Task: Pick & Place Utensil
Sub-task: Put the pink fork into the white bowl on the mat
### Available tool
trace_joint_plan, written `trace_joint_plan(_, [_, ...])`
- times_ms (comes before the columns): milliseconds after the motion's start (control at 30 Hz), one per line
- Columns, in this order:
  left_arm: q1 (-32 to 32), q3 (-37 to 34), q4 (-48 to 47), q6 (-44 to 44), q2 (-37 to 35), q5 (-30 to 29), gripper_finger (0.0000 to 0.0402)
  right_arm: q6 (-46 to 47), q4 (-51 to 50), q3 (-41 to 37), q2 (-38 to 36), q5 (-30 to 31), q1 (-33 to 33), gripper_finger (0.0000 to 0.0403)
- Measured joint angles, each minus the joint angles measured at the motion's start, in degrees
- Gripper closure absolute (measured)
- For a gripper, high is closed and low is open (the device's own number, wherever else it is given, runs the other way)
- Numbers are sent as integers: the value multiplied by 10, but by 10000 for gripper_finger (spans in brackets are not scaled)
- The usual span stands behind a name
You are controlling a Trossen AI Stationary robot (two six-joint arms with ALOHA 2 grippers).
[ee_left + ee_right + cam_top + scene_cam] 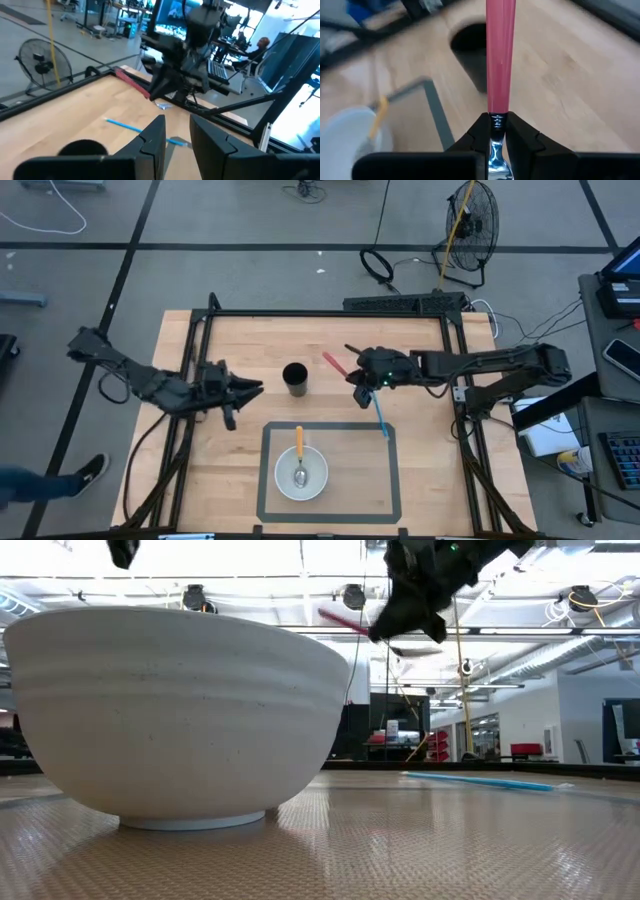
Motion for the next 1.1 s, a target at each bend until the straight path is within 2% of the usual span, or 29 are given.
trace_joint_plan(167, [58, 0, 86, 18, 56, 81, 311, -21, 39, 0, -13, -28, 5, 375])
trace_joint_plan(667, [199, 0, 331, 33, 200, 299, 308, -50, 98, 0, -36, -28, 48, 371])
trace_joint_plan(767, [216, 0, 370, 30, 226, 331, 288, -53, 100, 0, -36, -27, 55, 373])
trace_joint_plan(1100, [238, 2, 404, -11, 282, 369, 185, -64, 121, 0, -36, -27, 64, 373])
